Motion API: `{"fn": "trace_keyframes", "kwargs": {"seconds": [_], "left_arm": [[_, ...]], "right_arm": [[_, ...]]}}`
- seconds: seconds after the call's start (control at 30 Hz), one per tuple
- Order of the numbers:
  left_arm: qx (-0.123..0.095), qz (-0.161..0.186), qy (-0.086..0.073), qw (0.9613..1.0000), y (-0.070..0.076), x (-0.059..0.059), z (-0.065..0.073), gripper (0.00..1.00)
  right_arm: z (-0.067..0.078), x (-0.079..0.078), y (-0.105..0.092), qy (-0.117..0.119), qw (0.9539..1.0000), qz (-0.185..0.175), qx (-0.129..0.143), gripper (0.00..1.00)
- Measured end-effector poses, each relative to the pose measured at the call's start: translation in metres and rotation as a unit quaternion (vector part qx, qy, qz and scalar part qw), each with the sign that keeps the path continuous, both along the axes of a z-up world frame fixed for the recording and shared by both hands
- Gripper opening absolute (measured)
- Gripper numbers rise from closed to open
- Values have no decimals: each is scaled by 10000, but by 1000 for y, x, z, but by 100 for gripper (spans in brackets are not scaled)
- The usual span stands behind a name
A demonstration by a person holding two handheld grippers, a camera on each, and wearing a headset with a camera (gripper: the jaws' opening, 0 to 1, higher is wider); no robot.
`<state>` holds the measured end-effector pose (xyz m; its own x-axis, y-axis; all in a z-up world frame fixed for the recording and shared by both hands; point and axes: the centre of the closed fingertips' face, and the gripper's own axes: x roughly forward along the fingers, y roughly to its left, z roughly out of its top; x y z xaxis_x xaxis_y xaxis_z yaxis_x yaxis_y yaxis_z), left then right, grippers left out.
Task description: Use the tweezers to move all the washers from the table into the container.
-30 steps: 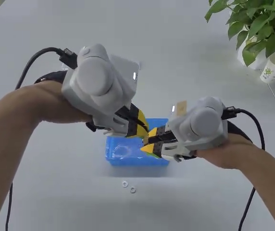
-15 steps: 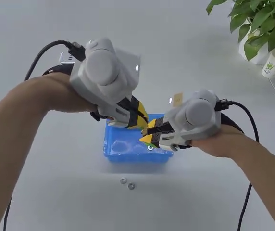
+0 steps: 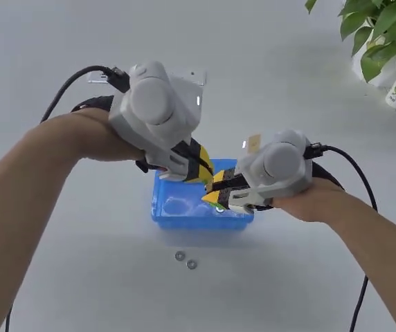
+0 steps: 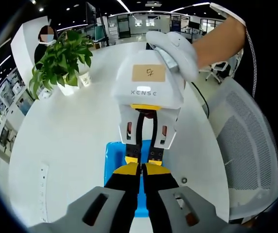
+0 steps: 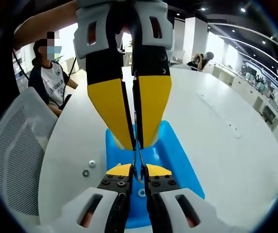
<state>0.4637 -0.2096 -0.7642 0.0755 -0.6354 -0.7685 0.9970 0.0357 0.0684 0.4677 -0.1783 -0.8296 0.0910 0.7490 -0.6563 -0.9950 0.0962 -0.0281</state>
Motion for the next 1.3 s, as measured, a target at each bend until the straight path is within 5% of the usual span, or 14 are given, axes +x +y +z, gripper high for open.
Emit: {"fn": "trace_keyframes", "kwargs": {"seconds": [0.63,1.3], "left_arm": [[-12,79,55,10000,-1,6,-25,6],[-105,153,-64,9998,-2,13,-16,6]], "right_arm": [[-26,6,-2,52,9996,123,-257,11],[-17,11,-1,7,9999,22,-148,13]]}}
